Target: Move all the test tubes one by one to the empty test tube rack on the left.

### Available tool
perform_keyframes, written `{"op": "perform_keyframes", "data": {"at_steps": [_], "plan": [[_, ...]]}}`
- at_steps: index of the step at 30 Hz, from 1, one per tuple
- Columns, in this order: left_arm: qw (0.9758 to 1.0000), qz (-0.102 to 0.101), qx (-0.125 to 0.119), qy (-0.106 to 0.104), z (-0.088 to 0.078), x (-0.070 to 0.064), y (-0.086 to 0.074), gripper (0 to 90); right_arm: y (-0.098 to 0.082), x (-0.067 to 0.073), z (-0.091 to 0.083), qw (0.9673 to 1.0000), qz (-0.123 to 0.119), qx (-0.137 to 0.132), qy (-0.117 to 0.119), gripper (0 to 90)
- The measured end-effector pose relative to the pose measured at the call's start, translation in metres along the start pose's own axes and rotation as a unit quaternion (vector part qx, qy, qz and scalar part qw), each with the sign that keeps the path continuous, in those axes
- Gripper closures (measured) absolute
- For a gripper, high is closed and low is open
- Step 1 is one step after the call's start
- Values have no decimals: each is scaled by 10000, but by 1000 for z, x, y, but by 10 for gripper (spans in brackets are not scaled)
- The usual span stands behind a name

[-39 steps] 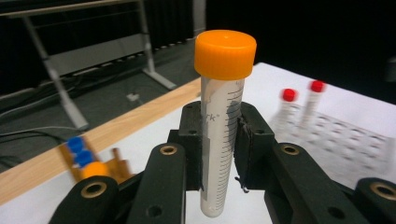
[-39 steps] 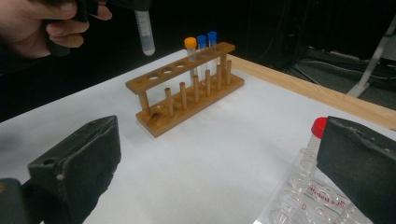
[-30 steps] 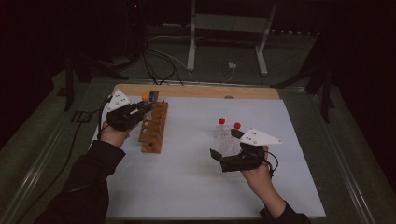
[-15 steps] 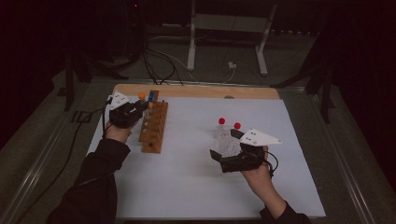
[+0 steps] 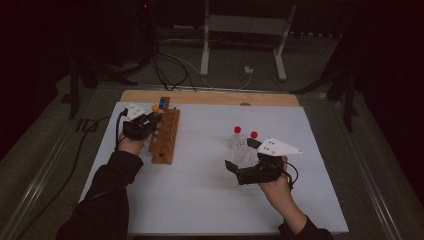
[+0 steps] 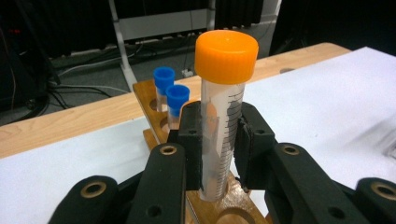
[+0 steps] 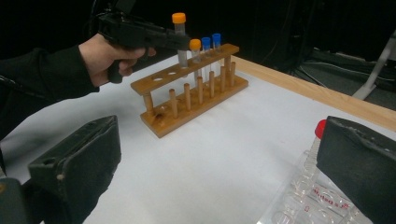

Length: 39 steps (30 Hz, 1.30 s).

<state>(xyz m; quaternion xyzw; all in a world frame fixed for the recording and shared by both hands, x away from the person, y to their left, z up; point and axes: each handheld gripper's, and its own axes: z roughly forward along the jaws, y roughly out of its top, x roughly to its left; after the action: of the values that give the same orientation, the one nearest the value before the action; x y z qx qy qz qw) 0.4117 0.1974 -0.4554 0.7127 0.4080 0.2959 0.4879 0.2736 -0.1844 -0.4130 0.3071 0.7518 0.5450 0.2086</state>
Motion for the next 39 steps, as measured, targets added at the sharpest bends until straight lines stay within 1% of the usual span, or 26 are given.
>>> {"op": "perform_keyframes", "data": {"at_steps": [4, 16, 21, 26, 28, 30, 33, 35, 36, 38, 39], "plan": [[9999, 35, 161, 22, 3, 0, -2, 757, 0, -1, 0, 10000, 10, -1, 3, 0], [9988, 113, 464, 123, 10, -3, -11, 755, 0, -2, 0, 10000, 45, 2, 5, 0], [9982, 122, 564, 187, 12, -5, -14, 754, 0, -2, 0, 10000, 56, 14, -3, 0], [9980, 73, 588, 201, 11, -5, -13, 748, 0, -2, 0, 10000, 50, 8, -1, 0], [9979, 96, 608, 208, 11, -6, -13, 746, 0, -2, 0, 10000, 52, 13, -7, 0], [9978, 86, 634, 177, 11, -6, -12, 729, 0, -2, 0, 10000, 51, 12, -3, 0], [9977, 77, 644, 183, 10, -6, -12, 669, 1, -2, 0, 10000, 48, 6, -4, 0], [9977, 44, 655, 141, 10, -6, -12, 662, 1, -2, 0, 10000, 47, 6, -5, 0], [9976, 62, 667, 153, 10, -7, -12, 649, 1, -2, 0, 10000, 52, 10, 0, 0], [9976, 32, 676, 131, 10, -7, -12, 640, 0, -2, 0, 10000, 53, 18, -4, 0], [9976, 15, 685, 124, 9, -8, -12, 619, 0, -2, 0, 10000, 57, 19, 0, 0]]}}
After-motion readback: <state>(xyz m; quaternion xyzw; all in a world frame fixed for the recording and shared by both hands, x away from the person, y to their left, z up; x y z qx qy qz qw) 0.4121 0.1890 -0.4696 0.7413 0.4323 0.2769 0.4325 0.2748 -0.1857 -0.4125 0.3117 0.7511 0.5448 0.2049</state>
